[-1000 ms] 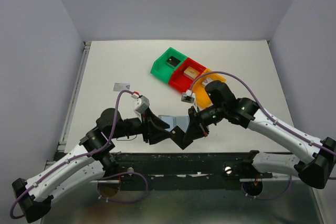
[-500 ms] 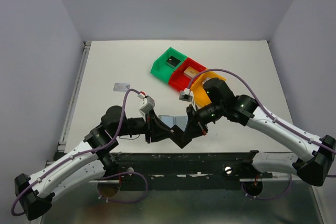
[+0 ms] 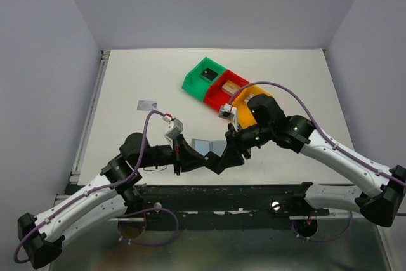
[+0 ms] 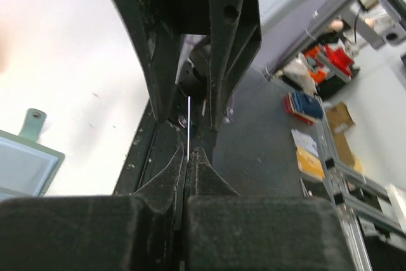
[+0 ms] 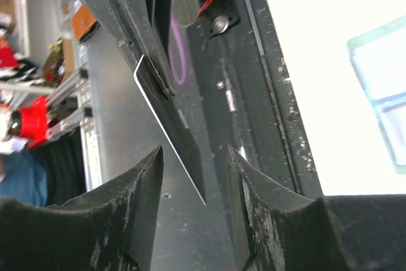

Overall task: Take the credit cards out of the card holder
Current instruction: Remove the credit card from the card holder.

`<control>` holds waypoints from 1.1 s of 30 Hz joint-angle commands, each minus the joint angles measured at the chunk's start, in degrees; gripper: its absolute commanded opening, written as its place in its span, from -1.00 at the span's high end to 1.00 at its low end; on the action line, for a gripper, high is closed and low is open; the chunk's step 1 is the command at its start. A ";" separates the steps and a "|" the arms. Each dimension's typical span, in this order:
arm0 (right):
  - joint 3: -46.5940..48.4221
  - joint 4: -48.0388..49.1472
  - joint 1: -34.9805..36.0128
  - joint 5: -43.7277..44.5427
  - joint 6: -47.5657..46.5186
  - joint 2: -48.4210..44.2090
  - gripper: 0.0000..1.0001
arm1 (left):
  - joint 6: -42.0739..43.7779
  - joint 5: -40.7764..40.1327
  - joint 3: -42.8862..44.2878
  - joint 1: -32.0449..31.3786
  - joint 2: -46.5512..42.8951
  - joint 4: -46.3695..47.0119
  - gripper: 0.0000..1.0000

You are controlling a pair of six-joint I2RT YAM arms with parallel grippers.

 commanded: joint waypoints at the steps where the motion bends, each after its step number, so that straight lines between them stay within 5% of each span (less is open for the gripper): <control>1: -2.37 7.91 0.25 13.76 7.67 -6.54 -0.13 | -6.93 -12.54 -5.64 0.46 -6.82 7.09 1.00; 4: -7.65 17.85 0.33 17.64 14.53 -11.03 -0.22 | -14.07 -21.87 -13.19 0.55 -12.88 17.55 1.00; 9: -13.19 27.09 0.25 21.68 22.27 -13.59 -0.23 | -15.58 -30.50 -16.20 0.46 -18.70 19.51 1.00; 21: -21.55 52.23 0.25 19.50 34.41 -10.43 -0.22 | -17.51 -32.27 -22.09 0.55 -23.53 23.55 1.00; 33: -19.61 53.82 0.33 16.59 34.24 -6.56 0.25 | -19.00 -31.13 -23.15 0.55 -23.27 25.75 1.00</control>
